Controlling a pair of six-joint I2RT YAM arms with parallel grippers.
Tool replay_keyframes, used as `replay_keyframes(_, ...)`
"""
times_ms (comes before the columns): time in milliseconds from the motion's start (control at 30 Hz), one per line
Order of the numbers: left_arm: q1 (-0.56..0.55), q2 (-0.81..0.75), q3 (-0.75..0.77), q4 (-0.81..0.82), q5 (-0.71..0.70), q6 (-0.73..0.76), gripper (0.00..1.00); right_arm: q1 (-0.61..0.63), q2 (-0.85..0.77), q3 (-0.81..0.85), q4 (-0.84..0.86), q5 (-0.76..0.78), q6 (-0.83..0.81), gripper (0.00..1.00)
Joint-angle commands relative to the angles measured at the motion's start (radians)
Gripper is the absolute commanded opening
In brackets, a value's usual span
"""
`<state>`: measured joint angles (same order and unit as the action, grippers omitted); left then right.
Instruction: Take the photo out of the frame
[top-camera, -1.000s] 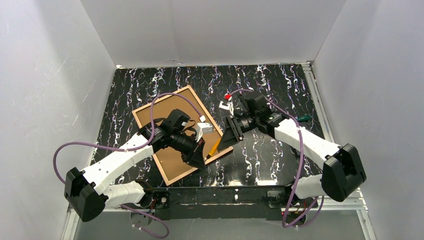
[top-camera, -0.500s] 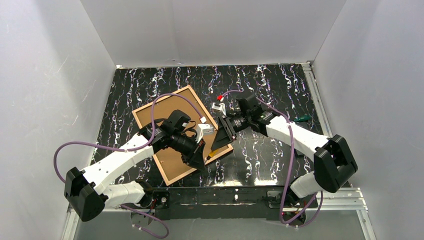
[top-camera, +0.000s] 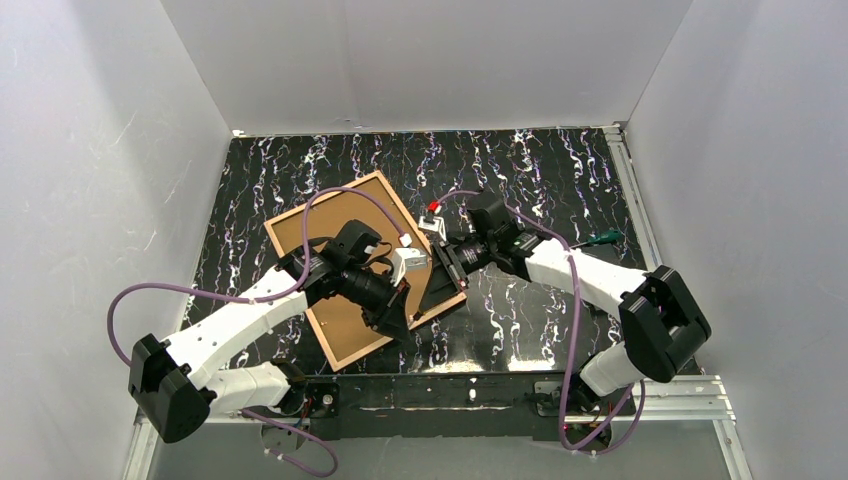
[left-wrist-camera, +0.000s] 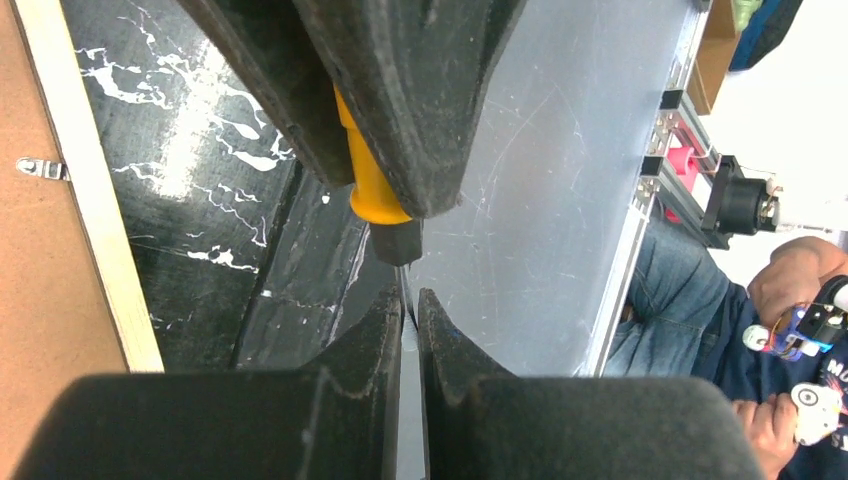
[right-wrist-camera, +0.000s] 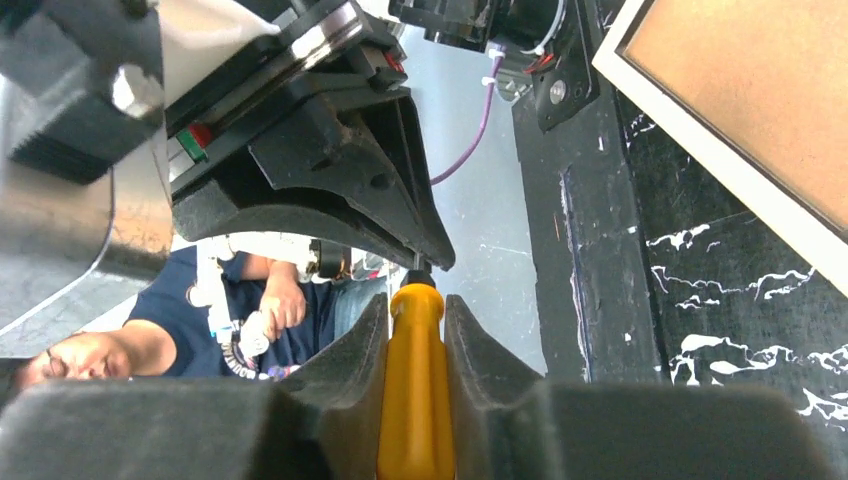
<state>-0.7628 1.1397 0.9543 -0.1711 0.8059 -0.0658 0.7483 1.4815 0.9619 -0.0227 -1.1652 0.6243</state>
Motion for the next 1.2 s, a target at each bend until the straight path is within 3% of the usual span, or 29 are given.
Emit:
replay_keyframes(0,-0.006,0.001,0.026,-0.071,0.013,0.003,0.00,0.003,-0.022,-0.038,0.053,0.041,0.024,0.01)
replay_keyframes(33,-0.006,0.003,0.040,-0.094,-0.015,-0.004,0.12,-0.001,-0.038,-0.050,0.029,0.113,0.014,0.01)
replay_keyframes(67,-0.005,-0.001,0.050,-0.115,-0.052,-0.001,0.34,-0.007,-0.057,-0.072,0.005,0.189,0.018,0.01)
replay_keyframes(133,-0.003,-0.029,0.044,-0.112,-0.134,-0.012,0.87,-0.013,-0.117,-0.137,0.037,0.350,0.065,0.01)
replay_keyframes(167,0.003,-0.050,0.035,-0.101,-0.166,-0.021,0.97,-0.010,-0.153,-0.167,0.048,0.445,0.090,0.01)
replay_keyframes(267,0.036,-0.102,0.010,-0.077,-0.278,-0.069,0.98,0.002,-0.270,-0.259,0.051,0.743,0.179,0.01)
replay_keyframes(367,0.093,-0.143,0.008,-0.113,-0.526,-0.184,0.98,0.047,-0.318,-0.302,0.047,1.012,0.250,0.01)
replay_keyframes(500,0.228,-0.176,0.028,-0.303,-0.905,-0.390,0.98,0.146,-0.279,-0.255,-0.029,1.334,0.313,0.01)
replay_keyframes(567,0.317,-0.182,0.022,-0.373,-0.974,-0.443,0.98,0.195,-0.230,-0.198,-0.043,1.438,0.272,0.01)
replay_keyframes(700,0.524,-0.180,-0.017,-0.420,-0.917,-0.489,0.98,0.299,-0.160,-0.121,-0.050,1.643,0.089,0.01)
replay_keyframes(933,0.752,-0.146,-0.119,-0.358,-0.807,-0.634,0.98,0.319,-0.068,0.006,-0.102,1.650,-0.340,0.01)
replay_keyframes(1033,0.847,-0.056,-0.125,-0.329,-0.674,-0.682,0.98,0.328,-0.028,0.030,-0.078,1.683,-0.539,0.01)
replay_keyframes(1167,0.916,0.000,-0.153,-0.243,-0.566,-0.702,0.98,0.327,-0.002,0.017,0.003,1.588,-0.785,0.01)
